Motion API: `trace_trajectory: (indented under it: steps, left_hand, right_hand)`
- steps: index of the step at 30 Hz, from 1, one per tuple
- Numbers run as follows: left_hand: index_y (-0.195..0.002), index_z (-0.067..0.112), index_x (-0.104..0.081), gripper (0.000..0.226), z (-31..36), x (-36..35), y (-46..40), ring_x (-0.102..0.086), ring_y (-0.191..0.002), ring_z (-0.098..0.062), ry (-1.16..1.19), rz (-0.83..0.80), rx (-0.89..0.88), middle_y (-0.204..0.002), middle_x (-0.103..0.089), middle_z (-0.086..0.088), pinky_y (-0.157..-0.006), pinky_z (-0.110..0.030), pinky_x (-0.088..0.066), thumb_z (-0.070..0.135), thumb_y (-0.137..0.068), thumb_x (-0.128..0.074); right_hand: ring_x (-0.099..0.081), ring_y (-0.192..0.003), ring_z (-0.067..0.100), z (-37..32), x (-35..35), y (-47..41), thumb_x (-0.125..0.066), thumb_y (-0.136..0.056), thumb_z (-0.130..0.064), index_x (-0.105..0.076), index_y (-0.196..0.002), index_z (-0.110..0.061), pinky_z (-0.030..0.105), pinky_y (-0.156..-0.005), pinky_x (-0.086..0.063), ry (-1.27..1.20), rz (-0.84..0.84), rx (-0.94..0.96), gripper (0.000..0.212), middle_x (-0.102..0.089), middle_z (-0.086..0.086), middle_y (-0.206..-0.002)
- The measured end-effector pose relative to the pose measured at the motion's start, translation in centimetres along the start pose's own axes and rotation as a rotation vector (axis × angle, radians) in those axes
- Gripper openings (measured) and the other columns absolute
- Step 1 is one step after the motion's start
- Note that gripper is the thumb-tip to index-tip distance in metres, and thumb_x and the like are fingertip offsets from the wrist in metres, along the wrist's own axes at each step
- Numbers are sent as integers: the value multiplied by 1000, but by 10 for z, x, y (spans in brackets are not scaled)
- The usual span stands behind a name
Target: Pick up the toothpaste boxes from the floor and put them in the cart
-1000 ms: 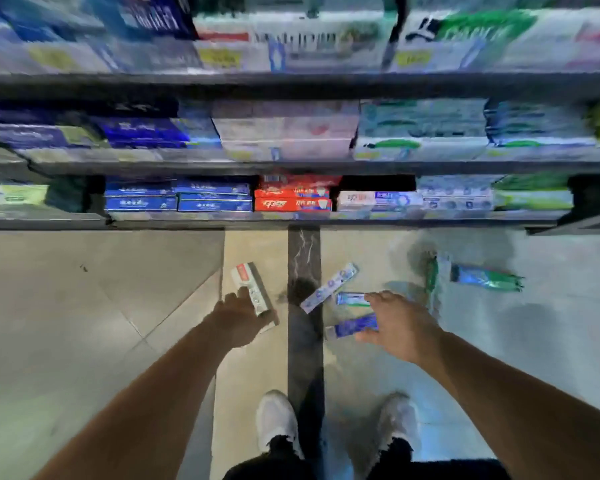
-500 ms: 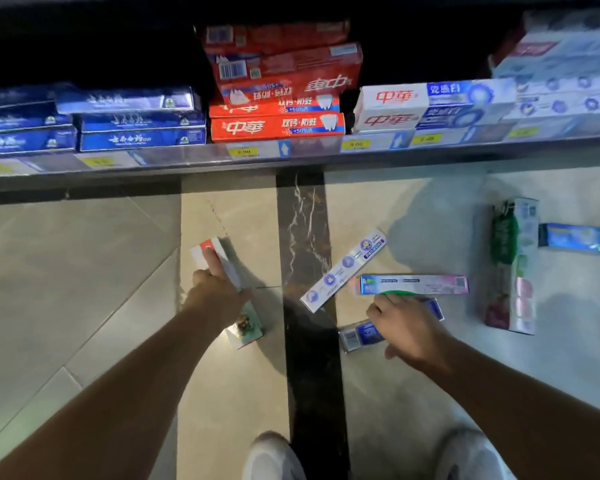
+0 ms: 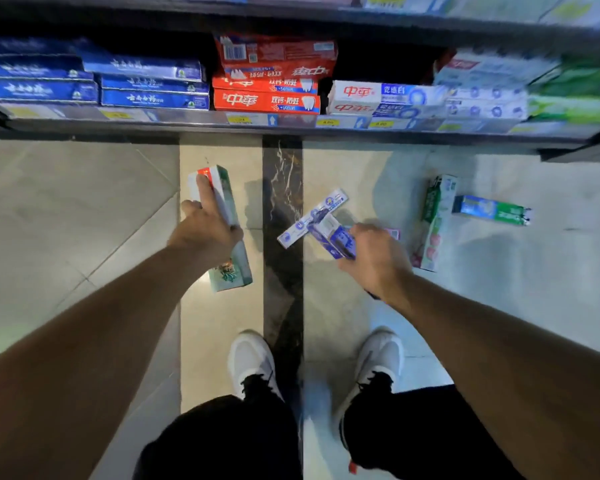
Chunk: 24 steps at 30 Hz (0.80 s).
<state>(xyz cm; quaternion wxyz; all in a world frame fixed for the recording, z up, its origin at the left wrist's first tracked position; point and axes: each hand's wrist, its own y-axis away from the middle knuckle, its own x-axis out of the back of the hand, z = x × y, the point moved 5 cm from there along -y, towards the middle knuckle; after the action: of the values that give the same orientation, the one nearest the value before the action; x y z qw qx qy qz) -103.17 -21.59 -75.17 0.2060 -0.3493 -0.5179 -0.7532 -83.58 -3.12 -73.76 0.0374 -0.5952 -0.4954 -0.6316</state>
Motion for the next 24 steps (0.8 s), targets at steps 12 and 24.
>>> trace_trajectory:
  steps: [12, 24]
  left_hand:
    - [-155, 24, 11, 94, 145, 326, 291, -53, -112, -41, 69, -17, -205, -144, -32, -28, -85, -39, -47, 36, -93, -58]
    - [-152, 24, 24, 99, 367, 426, 452, -58, -104, -38, -222, -31, -722, -146, -32, -25, -77, -36, -45, 47, -95, -54]
  right_hand:
    - [-60, -75, 22, -60, 345, 239, -77, -75, -47, -61, -73, -20, 27, -62, -37, -397, 59, -114, 31, -63, 4, -76]
    - [-45, -53, 13, 31, 510, 439, -79, -78, -34, -46, -54, -15, 25, -49, -32, -743, 312, -339, 46, -45, -2, -53]
